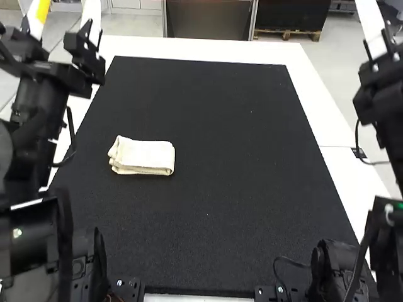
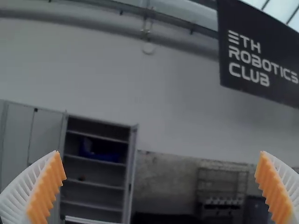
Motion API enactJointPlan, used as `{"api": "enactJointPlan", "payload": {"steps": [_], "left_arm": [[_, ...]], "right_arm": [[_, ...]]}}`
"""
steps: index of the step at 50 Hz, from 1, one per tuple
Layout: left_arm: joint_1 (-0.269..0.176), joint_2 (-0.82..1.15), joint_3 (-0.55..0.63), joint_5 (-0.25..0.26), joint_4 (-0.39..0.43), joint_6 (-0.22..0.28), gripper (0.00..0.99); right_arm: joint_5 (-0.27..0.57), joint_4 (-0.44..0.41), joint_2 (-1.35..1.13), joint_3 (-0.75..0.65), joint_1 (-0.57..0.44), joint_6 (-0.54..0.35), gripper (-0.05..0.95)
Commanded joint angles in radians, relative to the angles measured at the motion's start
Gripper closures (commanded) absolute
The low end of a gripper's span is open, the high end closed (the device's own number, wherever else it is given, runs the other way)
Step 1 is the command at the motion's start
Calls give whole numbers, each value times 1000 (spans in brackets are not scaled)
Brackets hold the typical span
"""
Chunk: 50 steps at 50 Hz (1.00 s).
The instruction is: Fold the towel.
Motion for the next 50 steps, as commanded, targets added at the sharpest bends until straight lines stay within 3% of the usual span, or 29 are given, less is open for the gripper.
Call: {"api": "enactJointPlan", "payload": {"steps": [1, 5, 8, 9, 13, 15, 17, 21, 24, 27, 29, 32, 35, 37, 41, 50], "left_arm": [[56, -2, -14, -2, -28, 140, 44], [92, -2, -29, -4, -36, 218, 43], [118, -2, -52, -10, -14, 245, 36], [124, -2, -64, -8, 2, 247, 36], [142, -2, -140, 32, 122, 308, 36], [147, -2, -187, 62, 197, 316, 38], [150, -2, -244, 79, 279, 374, 44], [148, -2, -345, 94, 398, 434, 61], [147, -2, -402, 97, 441, 460, 52], [145, -2, -457, 148, 481, 468, 31], [145, -2, -497, 173, 490, 503, 38], [145, -2, -534, 168, 475, 531, 93], [145, -3, -535, 163, 317, 644, 102], [145, -2, -534, 162, 263, 673, 98], [144, -2, -535, 170, 193, 660, 25], [119, -2, -535, 194, 18, 638, 44]], "right_arm": [[109, -15, -30, 12, -15, -71, 692], [146, -82, -30, 12, -15, -152, 416], [212, -131, -32, 6, -15, -284, 67], [238, -143, -30, 3, -15, -324, -8], [344, -146, -32, -48, -15, -502, -23], [352, -134, -32, -80, -15, -577, -21], [352, -125, -32, -120, -15, -679, -23], [353, -123, -32, -201, -17, -738, -23], [387, -126, -32, -257, -15, -826, -21], [396, -131, -32, -320, -15, -901, -21], [393, -137, -32, -359, -17, -952, -21], [404, -134, -32, -413, -15, -952, -21], [521, -122, -32, -459, -17, -950, -21], [574, -125, -32, -482, -17, -950, -21], [623, -150, -32, -519, -15, -952, -21], [642, -489, -33, -519, -15, -953, -21]]}}
